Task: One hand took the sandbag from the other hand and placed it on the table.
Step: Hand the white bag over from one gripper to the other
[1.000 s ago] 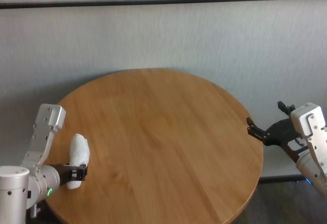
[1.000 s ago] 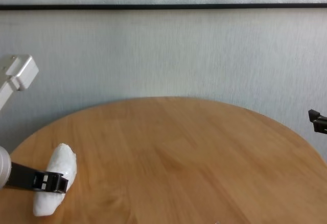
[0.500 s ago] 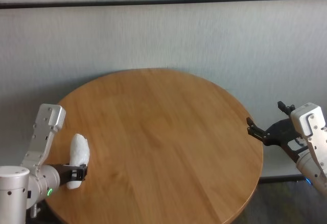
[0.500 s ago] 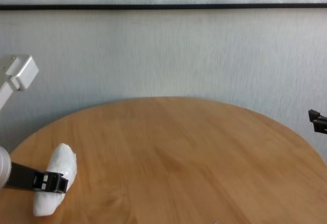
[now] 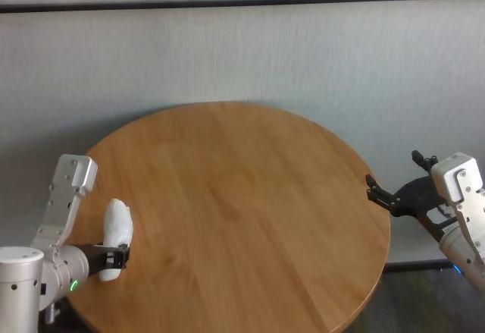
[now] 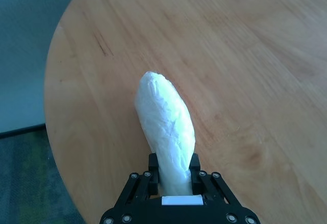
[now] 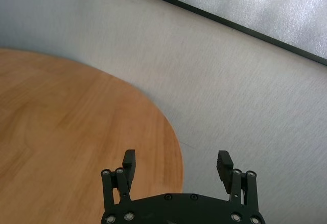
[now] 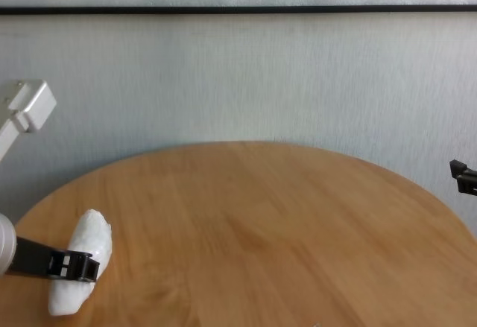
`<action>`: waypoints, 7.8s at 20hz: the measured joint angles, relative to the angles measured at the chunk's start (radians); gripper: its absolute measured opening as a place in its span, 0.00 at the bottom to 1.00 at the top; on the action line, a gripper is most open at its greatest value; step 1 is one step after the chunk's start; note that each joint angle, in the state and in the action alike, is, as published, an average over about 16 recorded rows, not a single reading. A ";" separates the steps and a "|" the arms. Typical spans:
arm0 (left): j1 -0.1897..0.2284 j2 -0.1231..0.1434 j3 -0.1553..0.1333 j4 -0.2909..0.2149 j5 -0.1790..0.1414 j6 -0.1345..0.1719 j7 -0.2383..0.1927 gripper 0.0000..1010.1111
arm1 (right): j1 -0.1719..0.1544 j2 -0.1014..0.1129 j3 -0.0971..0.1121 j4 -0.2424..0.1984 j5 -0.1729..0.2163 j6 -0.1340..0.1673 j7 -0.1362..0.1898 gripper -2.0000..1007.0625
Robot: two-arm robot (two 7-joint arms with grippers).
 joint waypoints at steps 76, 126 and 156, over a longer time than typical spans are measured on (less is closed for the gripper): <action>0.073 0.048 0.037 -0.086 0.186 -0.374 -0.182 0.36 | 0.000 0.000 0.000 0.000 0.000 0.000 0.000 0.99; 0.073 0.072 0.083 -0.179 0.287 -0.548 -0.450 0.36 | 0.000 0.000 0.000 0.000 0.000 0.000 0.000 0.99; 0.057 0.082 0.104 -0.201 0.270 -0.581 -0.474 0.36 | 0.000 0.000 0.000 0.000 0.000 0.000 0.000 0.99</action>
